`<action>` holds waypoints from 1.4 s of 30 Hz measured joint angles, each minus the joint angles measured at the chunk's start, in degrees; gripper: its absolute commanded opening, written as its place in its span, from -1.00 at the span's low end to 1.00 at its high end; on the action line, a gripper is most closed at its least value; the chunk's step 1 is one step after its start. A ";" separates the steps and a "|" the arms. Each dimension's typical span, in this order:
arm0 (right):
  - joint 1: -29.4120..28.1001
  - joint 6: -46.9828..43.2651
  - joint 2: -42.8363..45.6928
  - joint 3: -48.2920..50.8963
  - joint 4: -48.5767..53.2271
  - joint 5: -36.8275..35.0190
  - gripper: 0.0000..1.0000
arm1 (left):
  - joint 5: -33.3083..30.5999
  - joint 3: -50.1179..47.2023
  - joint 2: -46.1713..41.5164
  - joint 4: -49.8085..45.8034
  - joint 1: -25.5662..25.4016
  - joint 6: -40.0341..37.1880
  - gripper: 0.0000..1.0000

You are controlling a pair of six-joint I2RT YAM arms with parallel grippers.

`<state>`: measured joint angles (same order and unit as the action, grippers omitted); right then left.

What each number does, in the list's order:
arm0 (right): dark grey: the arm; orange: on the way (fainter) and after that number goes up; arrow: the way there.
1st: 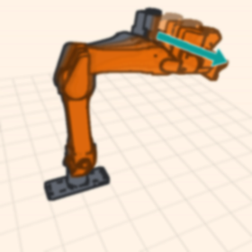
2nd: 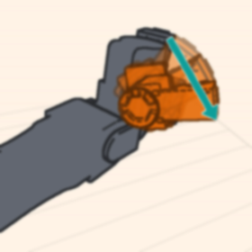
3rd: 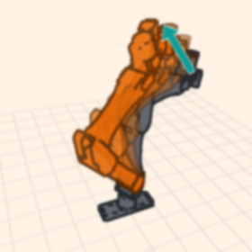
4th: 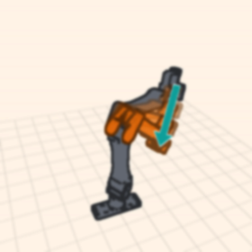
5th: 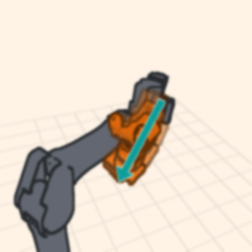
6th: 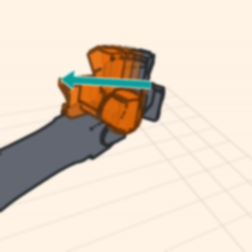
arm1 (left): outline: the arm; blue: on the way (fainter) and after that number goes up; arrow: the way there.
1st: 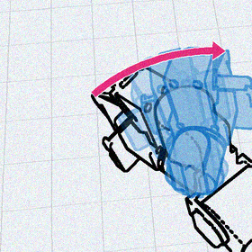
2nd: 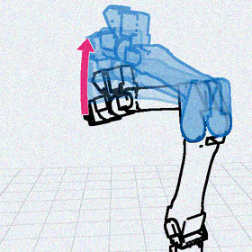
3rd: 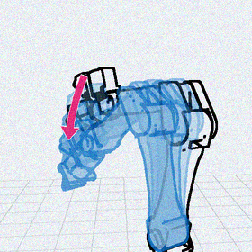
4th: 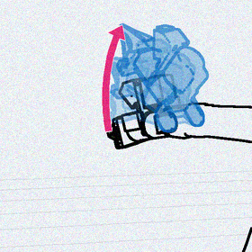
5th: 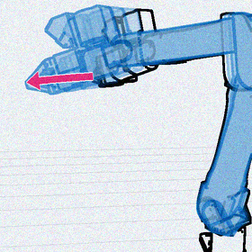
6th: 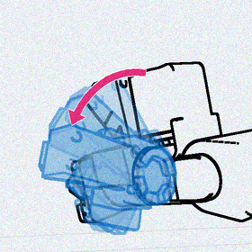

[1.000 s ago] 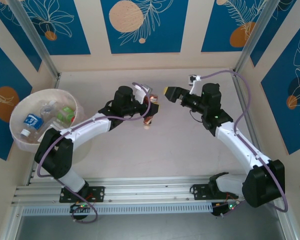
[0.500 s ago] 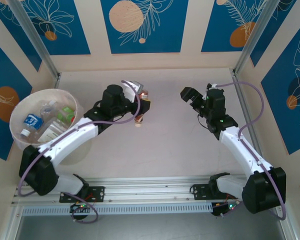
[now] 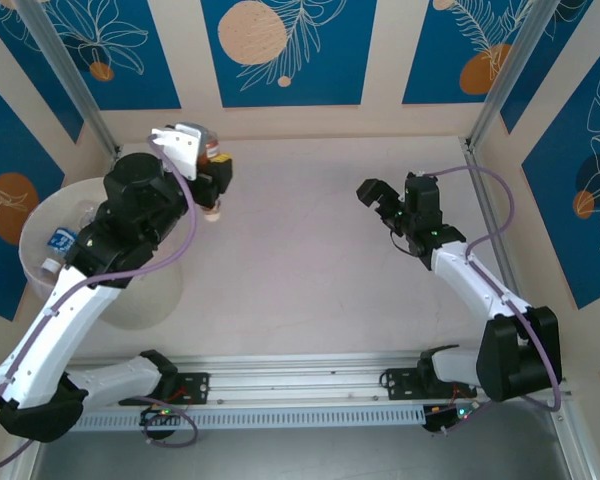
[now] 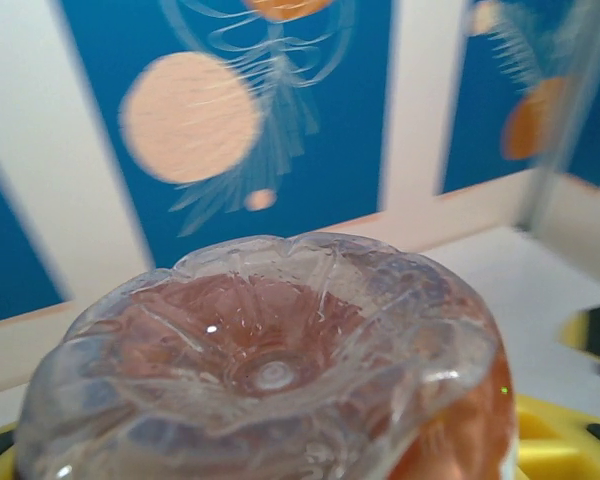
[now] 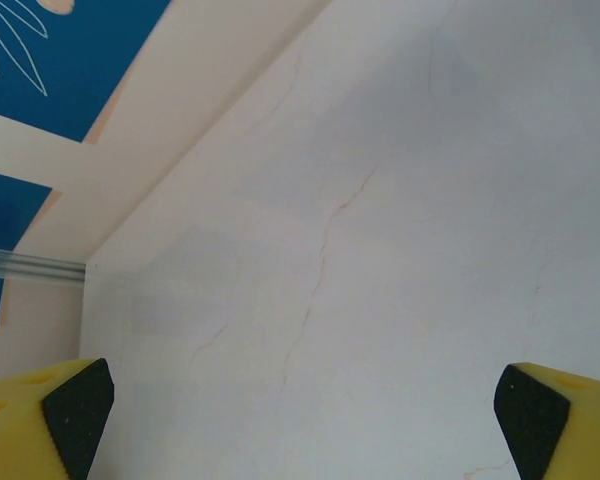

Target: Put the plastic bottles in the bin

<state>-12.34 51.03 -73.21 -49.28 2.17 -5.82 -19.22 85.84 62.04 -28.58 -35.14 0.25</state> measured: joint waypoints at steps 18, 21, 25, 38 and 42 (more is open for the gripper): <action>0.37 0.22 -7.37 -6.12 -1.29 6.84 0.99 | -6.78 5.16 1.75 -17.59 25.70 2.89 -0.27; 0.39 0.24 -7.61 -6.12 -1.27 7.41 1.00 | -5.46 1.44 1.22 -17.73 27.50 6.10 -0.23; 0.55 0.17 -7.72 -6.32 -0.81 7.87 0.99 | -6.40 -1.99 1.20 -19.41 28.44 10.82 0.28; 0.74 0.24 -7.72 -7.56 0.09 8.90 0.99 | -5.95 4.61 0.50 -19.98 29.99 14.53 1.00; 0.74 0.24 -7.72 -7.56 0.09 8.94 1.00 | -0.11 4.74 0.83 -18.23 30.03 16.06 1.00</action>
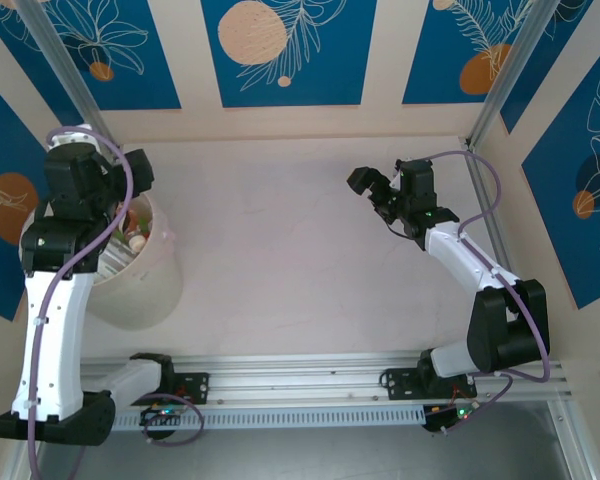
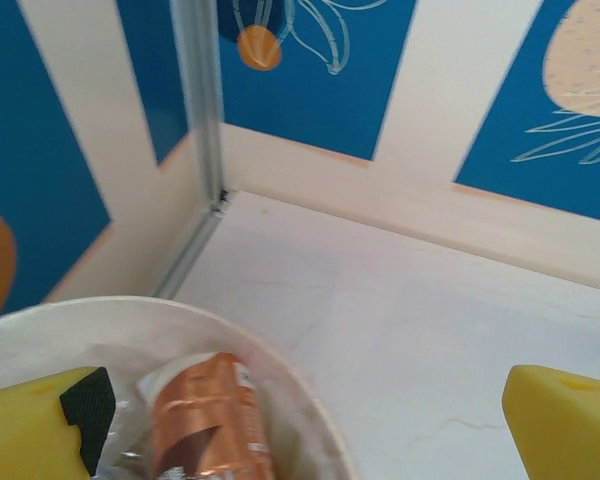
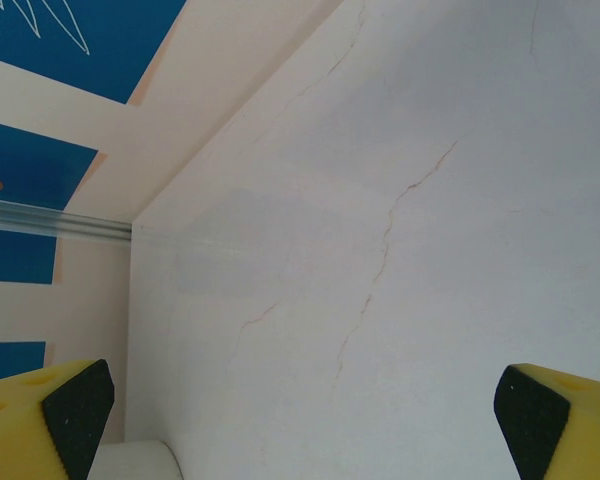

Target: Put the plastic bottles in the bin

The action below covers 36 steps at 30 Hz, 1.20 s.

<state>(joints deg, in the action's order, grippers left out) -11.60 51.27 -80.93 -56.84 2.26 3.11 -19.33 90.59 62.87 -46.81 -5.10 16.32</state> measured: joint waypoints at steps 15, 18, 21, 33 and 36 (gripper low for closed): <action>0.00 -0.04 0.00 0.00 0.85 0.17 1.00 | 12.94 -9.77 4.63 3.63 6.29 7.85 1.00; 0.00 -0.04 0.00 0.00 0.85 0.20 1.00 | 12.74 -9.25 4.24 2.56 6.73 7.61 1.00; 0.00 -0.07 0.00 0.00 1.11 0.17 0.99 | 13.03 -6.82 4.26 1.77 6.75 6.73 1.00; 0.24 -1.68 2.67 0.00 2.12 -1.01 0.99 | 12.98 -4.07 1.29 13.11 -8.87 -1.95 1.00; 0.55 -3.08 4.44 0.11 2.14 -1.73 0.99 | 16.41 -4.48 1.64 18.12 -14.95 -3.45 1.00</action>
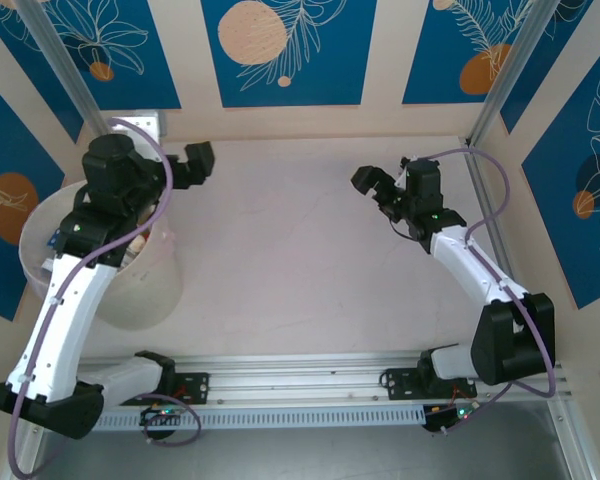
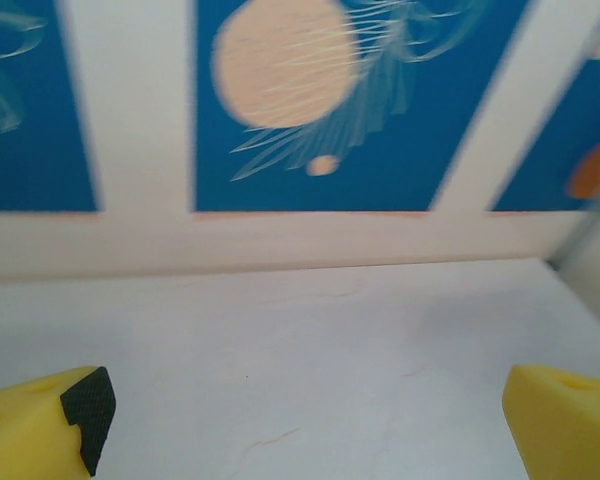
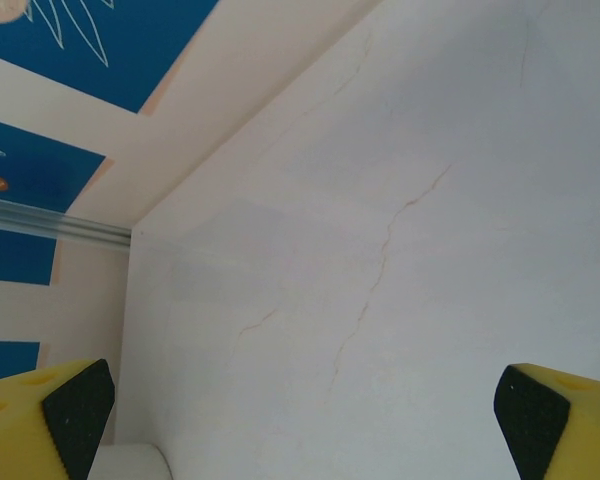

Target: Put the plastic bottles in the bin

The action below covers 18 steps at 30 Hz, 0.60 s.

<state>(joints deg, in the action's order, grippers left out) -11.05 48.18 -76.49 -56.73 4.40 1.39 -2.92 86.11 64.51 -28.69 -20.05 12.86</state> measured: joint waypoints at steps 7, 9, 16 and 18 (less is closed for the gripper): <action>1.51 -4.83 7.21 3.19 0.02 -4.55 0.99 | 5.05 -6.58 4.61 14.05 -10.29 -1.03 1.00; 2.40 -6.78 9.22 4.87 -0.11 -6.43 0.99 | 4.68 -10.01 6.93 17.66 -11.93 -1.03 1.00; 6.99 -15.15 14.71 15.17 -4.02 -13.11 0.99 | -0.26 -25.81 14.69 27.08 -13.88 -2.95 1.00; 8.15 -17.35 14.73 18.25 -6.08 -14.64 0.99 | -1.92 -30.16 15.37 29.14 -13.88 -4.35 1.00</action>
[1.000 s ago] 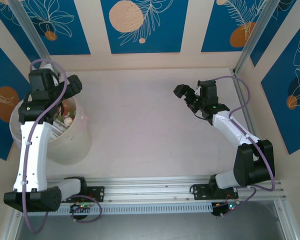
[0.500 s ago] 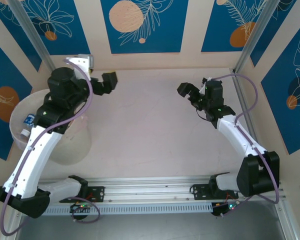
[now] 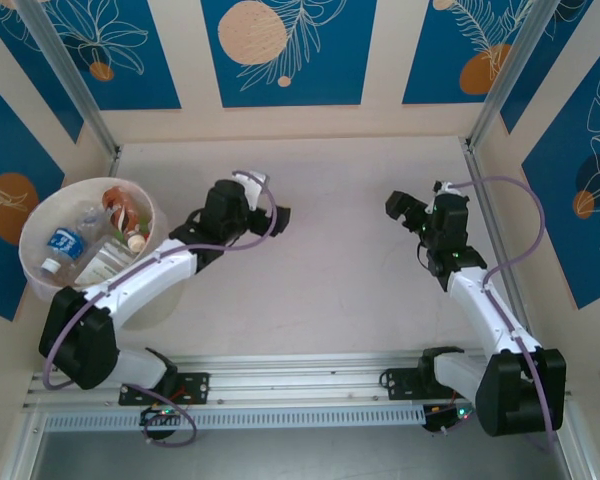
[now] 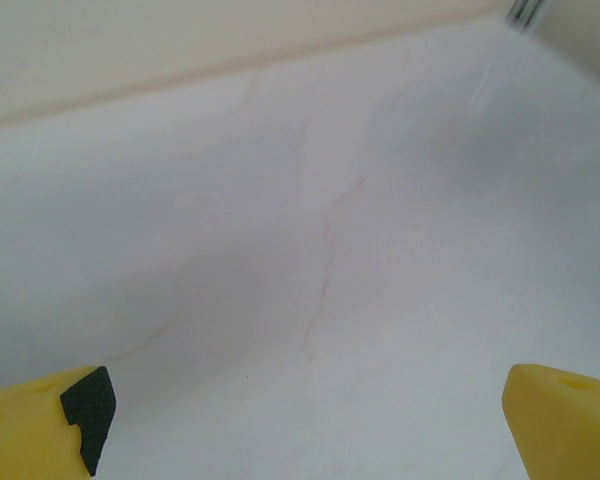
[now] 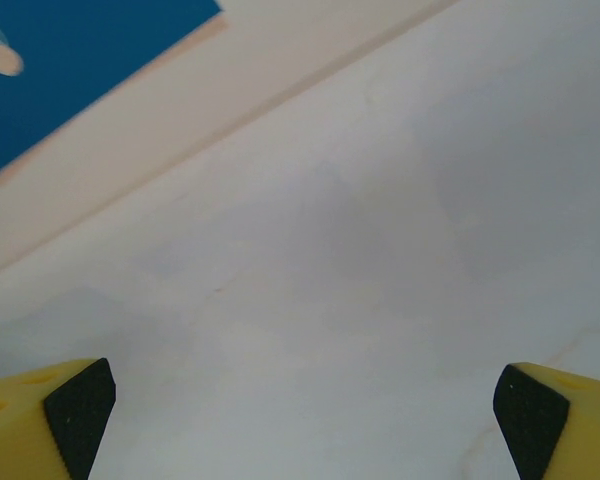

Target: Put the plastic bottles in the bin

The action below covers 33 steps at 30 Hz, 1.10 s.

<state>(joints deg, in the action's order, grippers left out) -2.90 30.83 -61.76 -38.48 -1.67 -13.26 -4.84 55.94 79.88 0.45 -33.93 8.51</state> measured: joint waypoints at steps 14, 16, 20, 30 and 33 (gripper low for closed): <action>4.61 -12.98 -17.75 7.74 -17.59 -0.66 0.99 | -5.97 -14.49 -0.04 10.97 9.64 -7.45 1.00; 5.33 -14.84 -20.00 7.72 -19.08 0.90 0.99 | -6.05 -16.39 -0.96 11.39 11.78 -7.63 1.00; 6.73 -16.55 -22.23 7.72 -23.26 4.44 0.99 | -6.19 -20.24 -4.22 11.43 16.50 -7.80 1.00; 4.81 -20.65 -25.33 17.20 -40.79 9.53 0.98 | -5.86 -25.35 -7.06 15.63 22.03 -10.67 1.00; 3.17 -21.73 -25.73 16.65 -41.66 7.63 0.99 | -5.42 -26.16 -5.11 18.12 23.30 -11.32 1.00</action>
<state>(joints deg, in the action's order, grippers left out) 0.27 9.10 -87.48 -21.82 -43.33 -5.63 -10.26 29.78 74.76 18.57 -10.63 -2.81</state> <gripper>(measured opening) 0.994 0.999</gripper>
